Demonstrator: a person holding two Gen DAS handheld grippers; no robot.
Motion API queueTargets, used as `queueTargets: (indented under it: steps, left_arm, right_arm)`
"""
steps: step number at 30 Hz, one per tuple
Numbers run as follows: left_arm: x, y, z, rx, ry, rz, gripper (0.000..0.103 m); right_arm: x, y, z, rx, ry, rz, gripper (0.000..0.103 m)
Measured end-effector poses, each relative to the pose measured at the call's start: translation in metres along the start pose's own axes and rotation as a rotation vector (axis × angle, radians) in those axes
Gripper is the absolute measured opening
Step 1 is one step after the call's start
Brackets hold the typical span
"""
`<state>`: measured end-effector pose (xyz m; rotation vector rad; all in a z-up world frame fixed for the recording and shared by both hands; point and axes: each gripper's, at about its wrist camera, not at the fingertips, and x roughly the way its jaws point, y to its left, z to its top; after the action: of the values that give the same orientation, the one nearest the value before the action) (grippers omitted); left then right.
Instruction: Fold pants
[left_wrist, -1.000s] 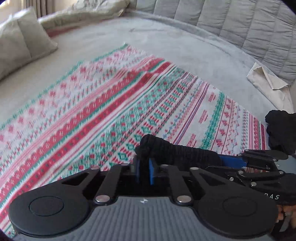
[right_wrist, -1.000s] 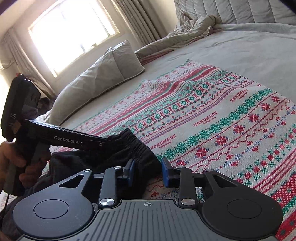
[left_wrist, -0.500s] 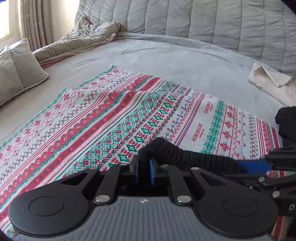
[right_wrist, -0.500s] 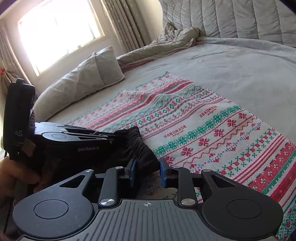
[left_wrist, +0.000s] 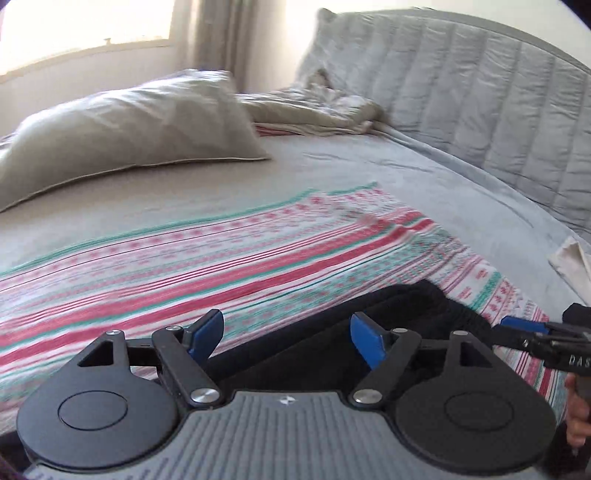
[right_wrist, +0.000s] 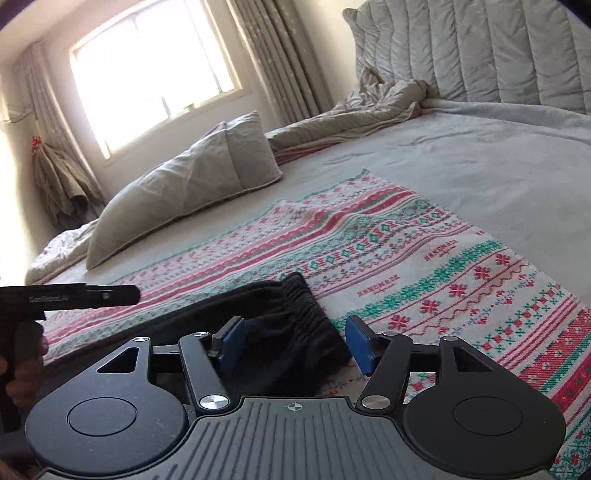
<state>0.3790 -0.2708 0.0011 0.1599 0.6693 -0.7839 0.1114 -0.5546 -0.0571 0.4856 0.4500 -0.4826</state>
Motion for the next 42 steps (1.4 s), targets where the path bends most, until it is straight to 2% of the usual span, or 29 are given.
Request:
queueTargets:
  steps: [5, 10, 11, 14, 16, 19, 23, 26, 29, 31, 34, 39, 42]
  left_arm:
    - [-0.06, 0.04, -0.048, -0.076, 0.023, 0.106, 0.088]
    - [-0.069, 0.054, -0.104, -0.1, 0.112, 0.177, 0.088]
    - [-0.07, 0.056, -0.115, -0.107, 0.117, 0.182, 0.088]
    - [-0.088, 0.052, -0.138, -0.087, 0.055, 0.196, 0.091]
    - [-0.098, 0.047, -0.147, -0.075, 0.042, 0.207, 0.094]
    - [-0.117, 0.048, -0.16, -0.108, 0.043, 0.188, 0.097]
    - [-0.146, 0.045, -0.166, -0.084, 0.062, 0.209, 0.097]
    - [-0.17, 0.044, -0.167, -0.069, 0.077, 0.23, 0.098]
    - [-0.198, 0.049, -0.169, -0.102, 0.061, 0.297, 0.103]
    - [-0.213, 0.057, -0.17, -0.153, 0.066, 0.345, 0.103]
    - [-0.231, 0.07, -0.167, -0.215, 0.058, 0.358, 0.103]
    - [-0.242, 0.093, -0.155, -0.177, 0.037, 0.405, 0.103]
    - [-0.24, 0.11, -0.153, -0.137, 0.039, 0.4, 0.103]
  right_arm:
    - [0.006, 0.043, -0.015, -0.136, 0.043, 0.128, 0.06]
    - [0.017, 0.086, -0.035, -0.27, 0.09, 0.234, 0.061]
    - [0.022, 0.09, -0.039, -0.29, 0.109, 0.232, 0.061]
    - [0.038, 0.091, -0.048, -0.32, 0.194, 0.174, 0.061]
    - [0.034, 0.086, -0.047, -0.328, 0.204, 0.183, 0.061]
    - [0.028, 0.083, -0.047, -0.362, 0.23, 0.155, 0.062]
    - [0.019, 0.089, -0.052, -0.409, 0.243, 0.114, 0.065]
    - [0.012, 0.094, -0.051, -0.385, 0.257, 0.093, 0.069]
    - [-0.001, 0.101, -0.046, -0.36, 0.28, 0.135, 0.078]
    - [-0.011, 0.11, -0.041, -0.344, 0.286, 0.175, 0.085]
    - [-0.024, 0.128, -0.032, -0.349, 0.286, 0.233, 0.088]
    - [-0.035, 0.171, -0.022, -0.418, 0.289, 0.288, 0.093]
    - [-0.034, 0.2, -0.02, -0.47, 0.302, 0.333, 0.094]
